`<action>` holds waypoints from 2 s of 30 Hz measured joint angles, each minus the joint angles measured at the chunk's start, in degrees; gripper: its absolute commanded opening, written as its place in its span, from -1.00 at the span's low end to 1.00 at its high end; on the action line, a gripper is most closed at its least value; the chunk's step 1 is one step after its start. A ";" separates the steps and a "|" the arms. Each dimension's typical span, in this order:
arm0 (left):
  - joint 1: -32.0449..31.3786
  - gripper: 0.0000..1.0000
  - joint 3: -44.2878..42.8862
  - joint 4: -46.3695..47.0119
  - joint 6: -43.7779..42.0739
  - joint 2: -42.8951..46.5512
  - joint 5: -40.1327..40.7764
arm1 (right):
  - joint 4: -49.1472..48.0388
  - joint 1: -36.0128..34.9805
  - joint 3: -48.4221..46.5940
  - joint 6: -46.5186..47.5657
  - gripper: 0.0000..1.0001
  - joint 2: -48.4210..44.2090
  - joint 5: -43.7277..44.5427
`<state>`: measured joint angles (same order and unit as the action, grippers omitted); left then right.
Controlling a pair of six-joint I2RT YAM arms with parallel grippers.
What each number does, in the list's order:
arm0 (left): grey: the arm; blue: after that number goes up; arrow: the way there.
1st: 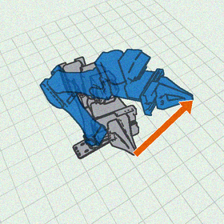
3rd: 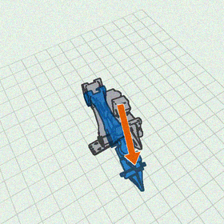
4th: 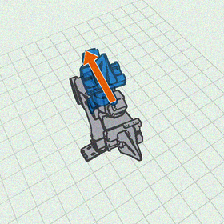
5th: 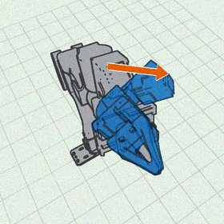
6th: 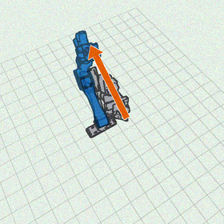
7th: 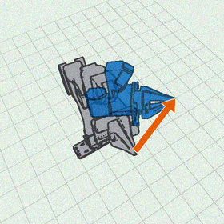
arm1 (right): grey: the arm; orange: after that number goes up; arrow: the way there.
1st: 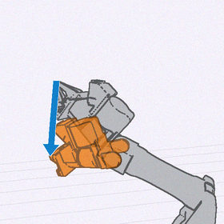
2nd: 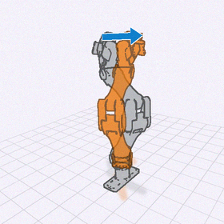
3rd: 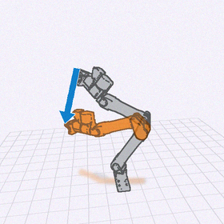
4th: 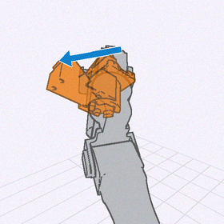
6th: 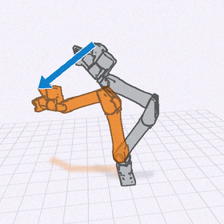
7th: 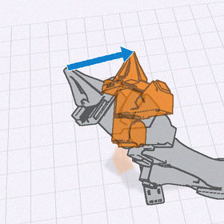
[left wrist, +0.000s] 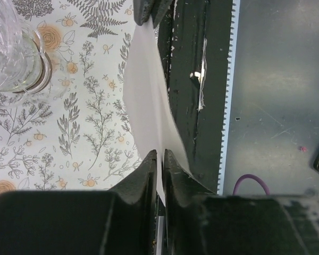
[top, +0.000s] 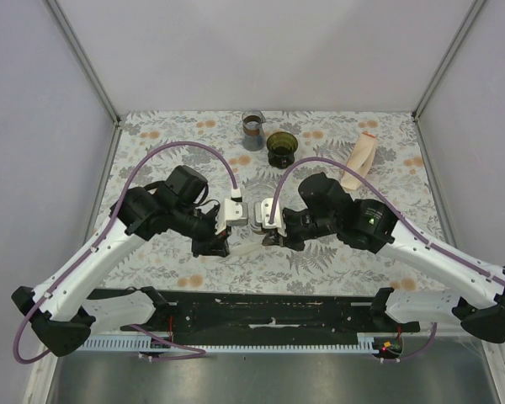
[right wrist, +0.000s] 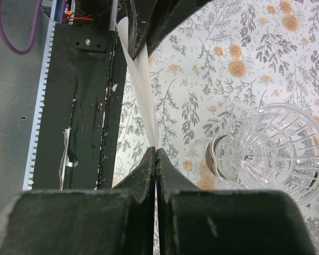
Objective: Place the coffee filter in the dripper
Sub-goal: Place the coffee filter in the coffee dripper.
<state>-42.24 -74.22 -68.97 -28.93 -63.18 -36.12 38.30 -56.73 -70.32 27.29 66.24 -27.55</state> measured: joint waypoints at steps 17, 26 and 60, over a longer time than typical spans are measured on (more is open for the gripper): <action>-0.02 -0.96 0.11 10.67 14.14 -0.11 11.19 | -9.97 1.90 1.62 -7.43 0.53 -1.14 14.88; 0.00 -0.96 -1.22 23.10 21.42 2.69 30.01 | -16.39 2.23 0.17 -18.08 0.69 -3.45 33.38; -4.15 -0.96 18.14 56.26 3.52 19.71 47.63 | -54.40 -0.85 1.31 -60.24 -0.02 14.73 41.94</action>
<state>-46.39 -56.07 -12.71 -25.41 -43.46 11.51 -16.10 -57.58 -69.01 -32.95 80.97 14.39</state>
